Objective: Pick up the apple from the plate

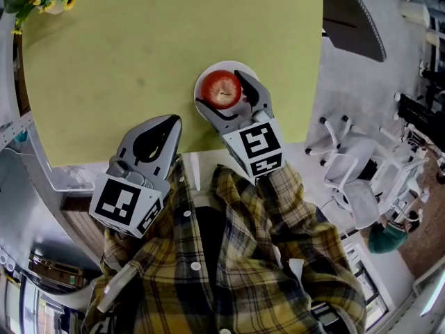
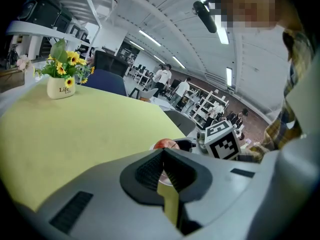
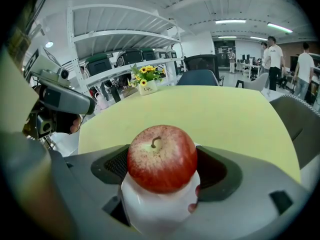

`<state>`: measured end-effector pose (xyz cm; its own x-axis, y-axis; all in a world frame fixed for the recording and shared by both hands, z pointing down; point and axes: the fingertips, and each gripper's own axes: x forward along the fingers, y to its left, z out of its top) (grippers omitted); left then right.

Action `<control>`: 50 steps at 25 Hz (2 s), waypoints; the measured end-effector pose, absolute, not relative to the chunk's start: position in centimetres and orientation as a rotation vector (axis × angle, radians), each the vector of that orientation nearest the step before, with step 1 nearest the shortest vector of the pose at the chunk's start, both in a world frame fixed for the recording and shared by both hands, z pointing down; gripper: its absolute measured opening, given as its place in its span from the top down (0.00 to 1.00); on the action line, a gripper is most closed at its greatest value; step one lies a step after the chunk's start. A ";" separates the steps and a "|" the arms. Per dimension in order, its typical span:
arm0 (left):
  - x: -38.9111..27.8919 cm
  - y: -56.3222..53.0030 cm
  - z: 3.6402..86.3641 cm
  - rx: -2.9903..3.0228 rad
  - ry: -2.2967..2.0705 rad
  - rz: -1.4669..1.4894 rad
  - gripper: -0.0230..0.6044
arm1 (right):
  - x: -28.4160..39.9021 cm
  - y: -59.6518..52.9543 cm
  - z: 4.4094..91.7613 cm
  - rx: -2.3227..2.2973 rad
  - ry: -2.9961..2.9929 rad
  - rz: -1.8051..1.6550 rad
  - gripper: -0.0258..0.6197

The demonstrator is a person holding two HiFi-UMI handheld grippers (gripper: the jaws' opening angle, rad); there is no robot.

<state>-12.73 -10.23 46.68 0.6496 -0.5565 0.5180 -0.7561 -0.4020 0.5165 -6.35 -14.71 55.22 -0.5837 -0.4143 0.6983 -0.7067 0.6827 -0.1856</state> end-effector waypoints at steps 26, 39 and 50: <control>-11.4 -11.9 40.8 2.261 -1.050 0.290 0.95 | -5.4 -14.7 48.4 0.885 -2.308 0.563 0.35; -8.3 -12.1 34.8 2.381 -1.047 0.262 0.95 | -3.5 -12.7 39.8 0.894 -2.406 0.490 0.35; -8.5 -12.4 32.0 2.428 -1.098 0.227 0.95 | -4.3 -11.7 35.4 0.879 -2.476 0.406 0.35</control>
